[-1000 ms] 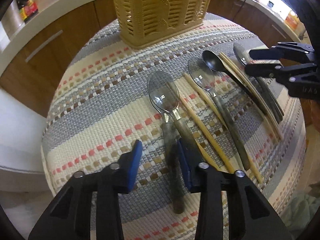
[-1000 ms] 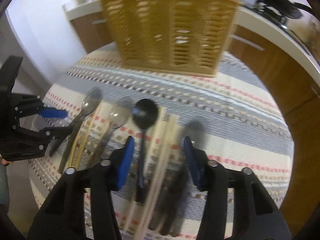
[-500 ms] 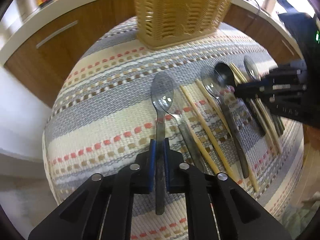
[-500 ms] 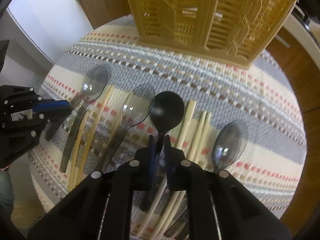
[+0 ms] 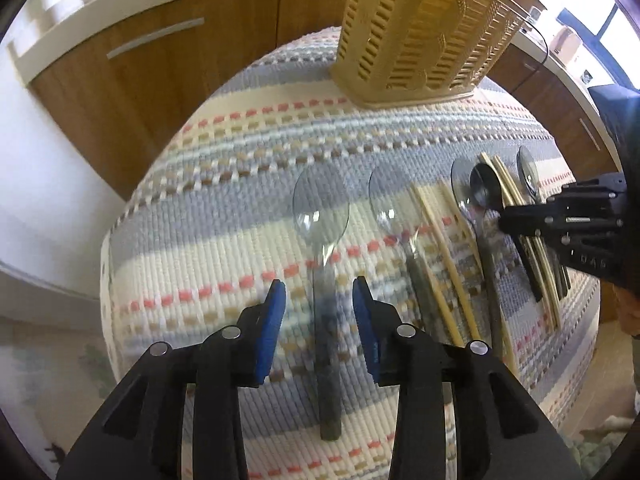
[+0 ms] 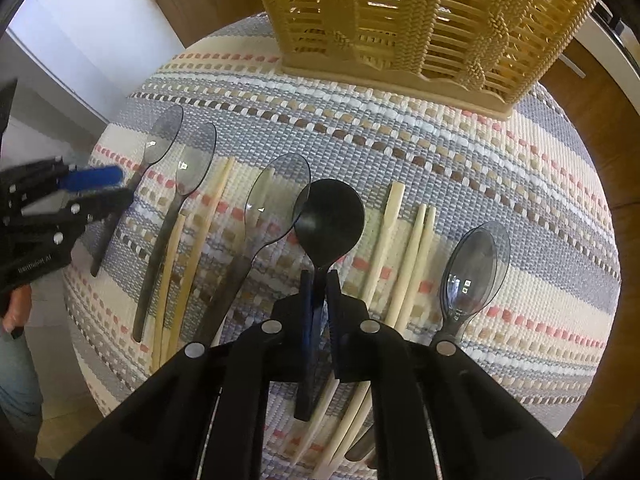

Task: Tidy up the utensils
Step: 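Lift the black spoon with the right tool while the left tool lifts the clear spoon over the basket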

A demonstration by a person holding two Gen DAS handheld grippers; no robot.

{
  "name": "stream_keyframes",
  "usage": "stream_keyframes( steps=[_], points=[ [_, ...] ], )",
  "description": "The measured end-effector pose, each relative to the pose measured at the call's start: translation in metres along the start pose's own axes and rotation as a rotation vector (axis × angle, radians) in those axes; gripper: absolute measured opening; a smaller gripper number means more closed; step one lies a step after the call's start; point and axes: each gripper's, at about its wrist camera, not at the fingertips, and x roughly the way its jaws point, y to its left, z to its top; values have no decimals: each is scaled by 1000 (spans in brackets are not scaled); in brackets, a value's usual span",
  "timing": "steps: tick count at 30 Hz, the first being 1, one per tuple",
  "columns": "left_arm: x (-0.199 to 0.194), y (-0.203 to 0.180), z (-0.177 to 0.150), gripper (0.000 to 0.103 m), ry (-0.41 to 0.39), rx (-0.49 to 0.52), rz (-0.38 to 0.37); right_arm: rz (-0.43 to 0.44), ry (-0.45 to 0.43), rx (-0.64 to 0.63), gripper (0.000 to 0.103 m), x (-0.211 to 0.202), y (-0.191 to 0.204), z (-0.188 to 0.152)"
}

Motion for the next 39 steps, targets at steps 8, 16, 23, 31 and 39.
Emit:
stream_keyframes(
  steps=[8,16,23,31,39],
  points=[
    [21,-14,31,37,49,67,40,-12,-11,15,44,-2,0,18],
    [27,-21,48,40,48,111,68,-91,-10,-37,45,8,15,55],
    [30,-30,55,31,29,129,98,-99,-25,-68,35,9,27,72],
    [-39,-18,46,30,-164,80,27,-53,-150,-69,35,-25,16,51],
    [-148,-44,79,30,-506,83,-53,-6,-507,-7,35,-142,-4,52]
  ],
)
